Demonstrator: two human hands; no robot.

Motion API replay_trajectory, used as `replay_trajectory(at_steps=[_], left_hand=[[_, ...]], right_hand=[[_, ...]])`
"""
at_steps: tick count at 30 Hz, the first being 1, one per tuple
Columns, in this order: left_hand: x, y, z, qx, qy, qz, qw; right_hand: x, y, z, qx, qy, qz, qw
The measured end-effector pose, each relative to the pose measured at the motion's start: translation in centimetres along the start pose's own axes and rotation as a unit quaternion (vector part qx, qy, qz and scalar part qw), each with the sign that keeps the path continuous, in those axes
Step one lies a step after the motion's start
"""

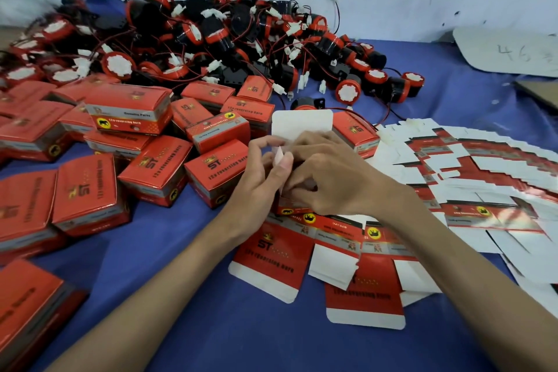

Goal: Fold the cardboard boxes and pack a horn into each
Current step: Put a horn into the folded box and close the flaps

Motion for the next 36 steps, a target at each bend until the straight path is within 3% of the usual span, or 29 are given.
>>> replay_trajectory(at_steps=[1, 3, 5, 7, 10, 14, 16, 19, 23, 27, 31, 36], left_hand=[[0.0, -0.1, 0.0, -0.001, -0.002, -0.002, 1.000], [0.3, 0.0, 0.2, -0.015, 0.001, -0.003, 1.000], [0.5, 0.0, 0.3, -0.023, -0.020, 0.013, 0.999], [0.6, -0.1, 0.3, -0.044, -0.070, 0.021, 0.996], [-0.1, -0.3, 0.3, -0.082, -0.083, -0.012, 0.993], [-0.5, -0.3, 0.2, -0.084, -0.103, -0.034, 0.991], [-1.2, -0.2, 0.3, -0.088, -0.174, -0.052, 0.979], [-1.5, 0.0, 0.5, -0.100, -0.222, -0.063, 0.968], [-1.6, 0.5, 0.0, -0.068, -0.263, -0.074, 0.959], [-2.2, 0.8, -0.2, -0.015, -0.329, -0.070, 0.942], [-2.4, 0.9, 0.5, -0.004, -0.289, -0.080, 0.954], [-1.8, 1.0, 0.0, 0.025, -0.309, -0.058, 0.949]], right_hand=[[0.1, 0.1, 0.3, -0.018, -0.010, 0.014, 1.000], [-0.6, 1.4, 2.2, -0.160, -0.089, 0.013, 0.983], [-2.6, 4.7, 3.2, -0.336, -0.169, -0.046, 0.925], [-4.4, 7.2, 1.9, -0.398, -0.242, -0.083, 0.881], [-5.4, 7.2, 0.0, -0.323, -0.309, -0.082, 0.891], [-5.0, 5.9, -0.2, -0.242, -0.240, -0.073, 0.937], [-5.9, 6.0, -0.6, -0.237, -0.318, -0.101, 0.913], [-7.6, 6.4, -2.0, -0.252, -0.468, -0.141, 0.835], [-7.0, 6.0, -2.0, -0.244, -0.410, -0.128, 0.869], [-6.8, 6.1, -1.9, -0.248, -0.405, -0.112, 0.873], [-6.2, 6.0, -1.9, -0.191, -0.394, -0.085, 0.895], [-5.8, 6.2, -1.4, -0.220, -0.330, -0.082, 0.914]])
Point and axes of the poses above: each hand's wrist, its own y-axis away from the middle knuckle, its own z-axis out of the back of the hand, x = y × z, the point moved 9 cm from there along -y, towards the middle knuckle, and after that the axes turned 13 degrees about x, right-handed, at the moved point
